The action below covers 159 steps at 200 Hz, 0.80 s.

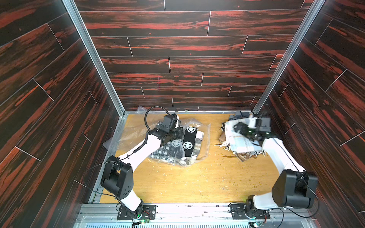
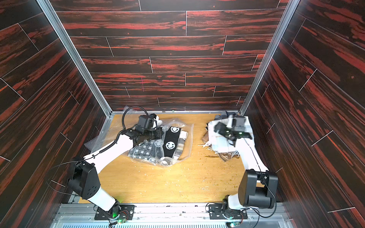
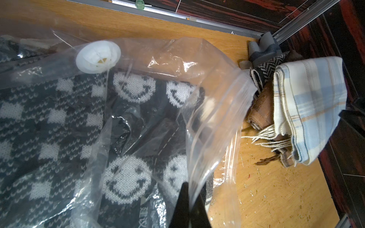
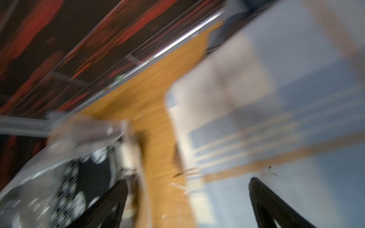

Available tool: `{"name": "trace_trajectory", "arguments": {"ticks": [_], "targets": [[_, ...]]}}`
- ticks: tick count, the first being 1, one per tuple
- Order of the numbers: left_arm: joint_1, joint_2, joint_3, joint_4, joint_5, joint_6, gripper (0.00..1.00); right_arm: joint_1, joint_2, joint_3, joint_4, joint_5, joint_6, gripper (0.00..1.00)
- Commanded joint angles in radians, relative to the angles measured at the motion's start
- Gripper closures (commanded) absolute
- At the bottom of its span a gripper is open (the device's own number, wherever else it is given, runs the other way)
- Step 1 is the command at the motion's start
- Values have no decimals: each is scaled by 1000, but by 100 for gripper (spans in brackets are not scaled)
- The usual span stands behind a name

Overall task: Take the scarf out of the vacuum bag
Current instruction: Place the scarf at the center of the board, then take out the scarf from the vacuum bag.

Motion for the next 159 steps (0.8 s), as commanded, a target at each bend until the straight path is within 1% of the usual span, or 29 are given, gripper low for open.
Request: {"name": "trace_trajectory", "arguments": {"ticks": [1,17,20,31,63,88,125,159], "targets": [[2,-36,-5,1,17,26,100,91,-16,-15,75,-94,34,2],[-2,-36,-4,-2,13,33,100,129,-9,-55,159,-181,73,5],[-3,-37,-4,-4,12,35,100,135,-8,-64,177,-219,83,5],[-7,-38,-2,-9,3,40,100,159,5,-83,227,-270,113,7],[-19,-36,13,-36,-26,55,100,234,61,-115,322,-330,179,8],[-30,-42,16,-62,-48,66,100,268,113,-182,486,-421,261,10],[-63,-57,15,-88,-73,80,100,339,207,-236,657,-480,325,12],[-105,-77,-1,-98,-135,69,100,381,293,-275,796,-504,396,13]]}}
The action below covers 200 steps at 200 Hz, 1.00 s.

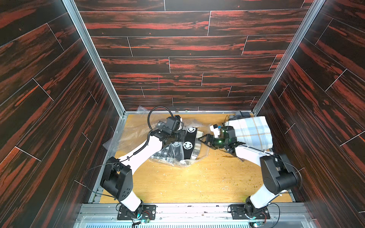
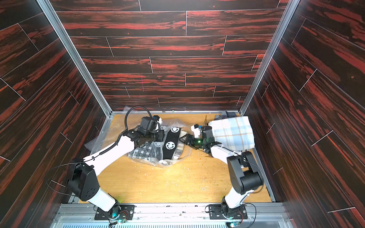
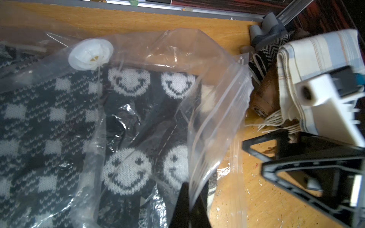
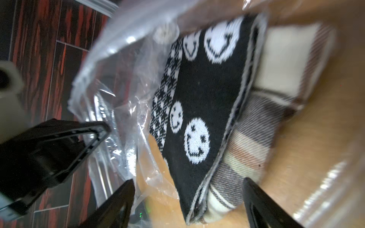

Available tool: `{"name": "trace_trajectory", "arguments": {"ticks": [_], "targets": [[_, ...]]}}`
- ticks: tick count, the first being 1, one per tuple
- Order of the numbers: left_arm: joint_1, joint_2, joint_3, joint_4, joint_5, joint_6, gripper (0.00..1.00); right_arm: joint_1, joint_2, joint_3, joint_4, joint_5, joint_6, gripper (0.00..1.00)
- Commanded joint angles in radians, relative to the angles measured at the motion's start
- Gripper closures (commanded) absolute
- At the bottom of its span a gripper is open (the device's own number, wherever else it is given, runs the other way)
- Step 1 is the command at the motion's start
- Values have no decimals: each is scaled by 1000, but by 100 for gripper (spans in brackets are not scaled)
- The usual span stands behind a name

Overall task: Take the scarf out of the vacuum bag
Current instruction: Take out the scarf from the vacuum bag.

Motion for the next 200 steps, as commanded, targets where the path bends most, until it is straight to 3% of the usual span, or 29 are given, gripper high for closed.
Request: {"name": "trace_trajectory", "arguments": {"ticks": [1,92,155,200], "targets": [[-27,-53,-4,-38,-58,6,100,24,46,-26,161,-49,73,13],[-84,-79,-69,-30,-111,-60,100,97,204,-49,349,-32,154,16],[-85,-83,-73,-43,-112,-54,100,130,285,0,353,-2,197,17],[-84,-83,-78,-41,-114,-49,100,165,261,49,326,-15,222,19]]}}
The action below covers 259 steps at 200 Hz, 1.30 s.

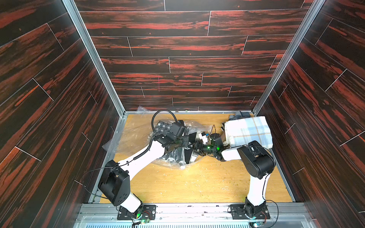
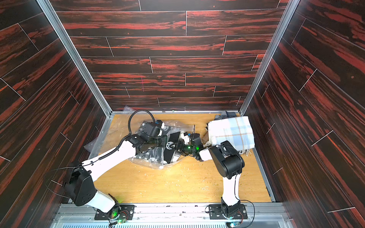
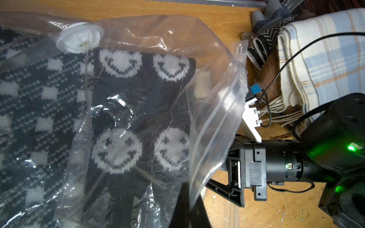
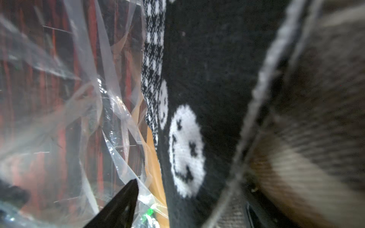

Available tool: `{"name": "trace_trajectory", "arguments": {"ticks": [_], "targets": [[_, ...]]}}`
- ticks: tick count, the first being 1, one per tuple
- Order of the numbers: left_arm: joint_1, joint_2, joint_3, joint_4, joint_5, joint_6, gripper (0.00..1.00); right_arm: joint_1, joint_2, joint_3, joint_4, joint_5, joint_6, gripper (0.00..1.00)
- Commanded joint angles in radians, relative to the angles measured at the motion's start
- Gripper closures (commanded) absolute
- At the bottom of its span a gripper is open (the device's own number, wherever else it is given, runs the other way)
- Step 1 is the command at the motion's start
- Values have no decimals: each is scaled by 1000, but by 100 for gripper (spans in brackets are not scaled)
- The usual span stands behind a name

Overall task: Take the scarf out of the vacuum bag
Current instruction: Take out the scarf from the vacuum bag.

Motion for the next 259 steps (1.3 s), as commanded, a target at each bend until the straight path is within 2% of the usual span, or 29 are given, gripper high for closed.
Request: {"name": "trace_trajectory", "arguments": {"ticks": [1,41,75,134,167,184,198,233,245,259], "targets": [[-4,-40,-16,-37,-15,2,100,31,-11,50,-17,-14,28,19],[-5,-49,-21,-33,-24,7,100,77,-73,93,-65,-11,31,20],[-4,-49,-17,-32,-16,10,100,78,-28,96,-81,9,46,20],[-3,-59,-16,-37,-16,15,100,76,109,26,172,27,233,25],[-4,-61,-17,-40,-19,18,100,75,122,8,248,40,293,32],[-4,-60,-17,-39,-20,18,100,76,111,9,239,44,292,39],[-4,-62,-17,-39,-19,18,100,75,101,7,230,48,286,58],[-3,-67,-18,-39,-23,18,100,76,49,9,154,69,233,94],[-4,-68,-18,-37,-27,18,100,75,28,12,97,79,203,100],[-4,-69,-17,-37,-30,19,100,74,7,14,69,87,179,100]]}}
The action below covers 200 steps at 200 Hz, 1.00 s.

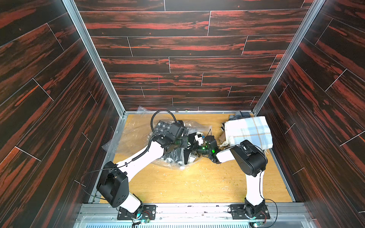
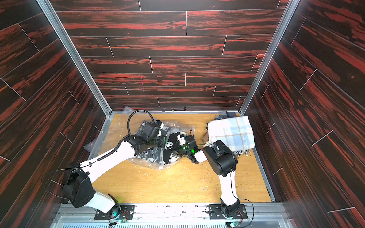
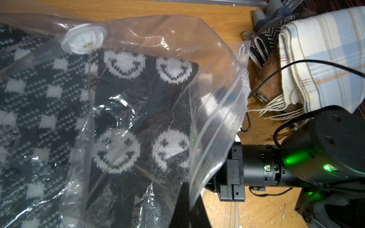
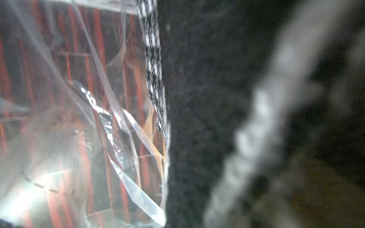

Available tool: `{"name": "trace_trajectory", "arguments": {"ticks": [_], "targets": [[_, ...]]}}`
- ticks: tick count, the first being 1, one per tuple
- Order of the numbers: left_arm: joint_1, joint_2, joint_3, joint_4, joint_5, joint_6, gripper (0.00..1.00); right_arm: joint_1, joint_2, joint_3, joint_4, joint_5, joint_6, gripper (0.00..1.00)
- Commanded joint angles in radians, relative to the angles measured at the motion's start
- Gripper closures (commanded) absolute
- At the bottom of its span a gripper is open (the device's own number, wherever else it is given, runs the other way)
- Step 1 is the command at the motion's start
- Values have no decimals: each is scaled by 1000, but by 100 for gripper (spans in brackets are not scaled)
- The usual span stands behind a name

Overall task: Take the scarf out of the vacuum bag
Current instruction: Take out the scarf from the vacuum bag.

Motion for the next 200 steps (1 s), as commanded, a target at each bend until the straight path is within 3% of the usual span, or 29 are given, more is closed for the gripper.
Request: {"name": "trace_trajectory", "arguments": {"ticks": [1,103,150,200], "targets": [[-4,-45,-9,-23,-21,13,100,3,-60,3,-72,19,-64,100],[-2,-39,-3,-20,-46,11,100,2,-134,26,-112,-13,-160,100],[-2,-31,5,-22,-62,9,100,3,-197,-3,80,-106,-195,99],[-1,-33,3,-20,-92,8,100,3,-214,-33,151,-174,-177,99]]}}
